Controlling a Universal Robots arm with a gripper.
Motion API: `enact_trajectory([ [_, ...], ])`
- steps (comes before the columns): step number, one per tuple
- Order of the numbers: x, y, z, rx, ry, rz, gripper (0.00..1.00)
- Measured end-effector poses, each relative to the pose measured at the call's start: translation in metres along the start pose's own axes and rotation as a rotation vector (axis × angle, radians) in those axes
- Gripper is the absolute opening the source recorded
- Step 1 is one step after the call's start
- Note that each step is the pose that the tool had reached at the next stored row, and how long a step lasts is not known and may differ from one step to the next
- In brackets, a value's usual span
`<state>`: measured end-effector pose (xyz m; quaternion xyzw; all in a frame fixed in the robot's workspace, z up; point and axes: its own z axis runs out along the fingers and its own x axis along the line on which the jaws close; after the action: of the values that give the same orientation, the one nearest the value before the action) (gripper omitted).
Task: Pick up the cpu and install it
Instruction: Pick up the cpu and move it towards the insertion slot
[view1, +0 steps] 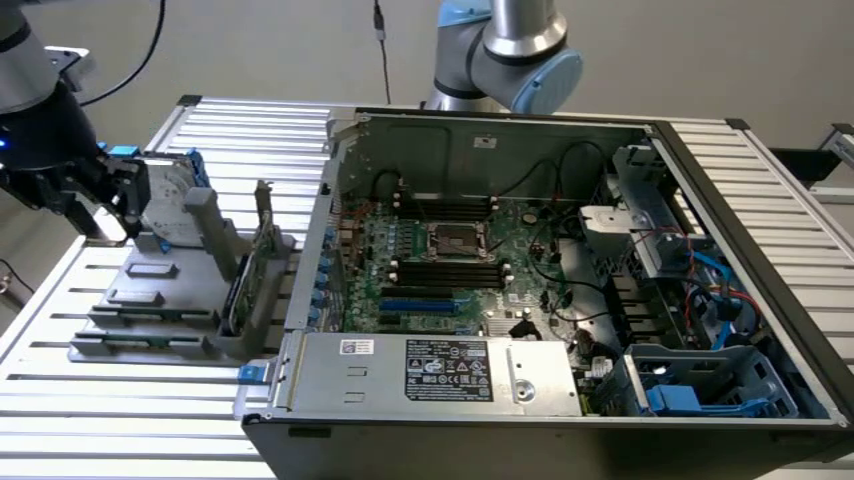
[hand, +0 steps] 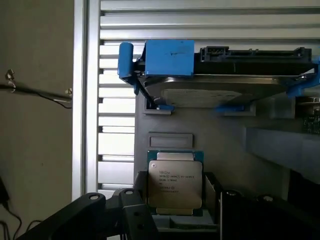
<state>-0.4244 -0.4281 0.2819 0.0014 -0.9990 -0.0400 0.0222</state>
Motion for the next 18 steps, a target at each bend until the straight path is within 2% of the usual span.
enact_trajectory([
  [12,-0.05,0.0043,-0.0568,0.0001,0.0096,0.001,0.55],
  [18,-0.077,0.0059,-0.0776,-0.0002,0.0128,0.001,0.55],
])
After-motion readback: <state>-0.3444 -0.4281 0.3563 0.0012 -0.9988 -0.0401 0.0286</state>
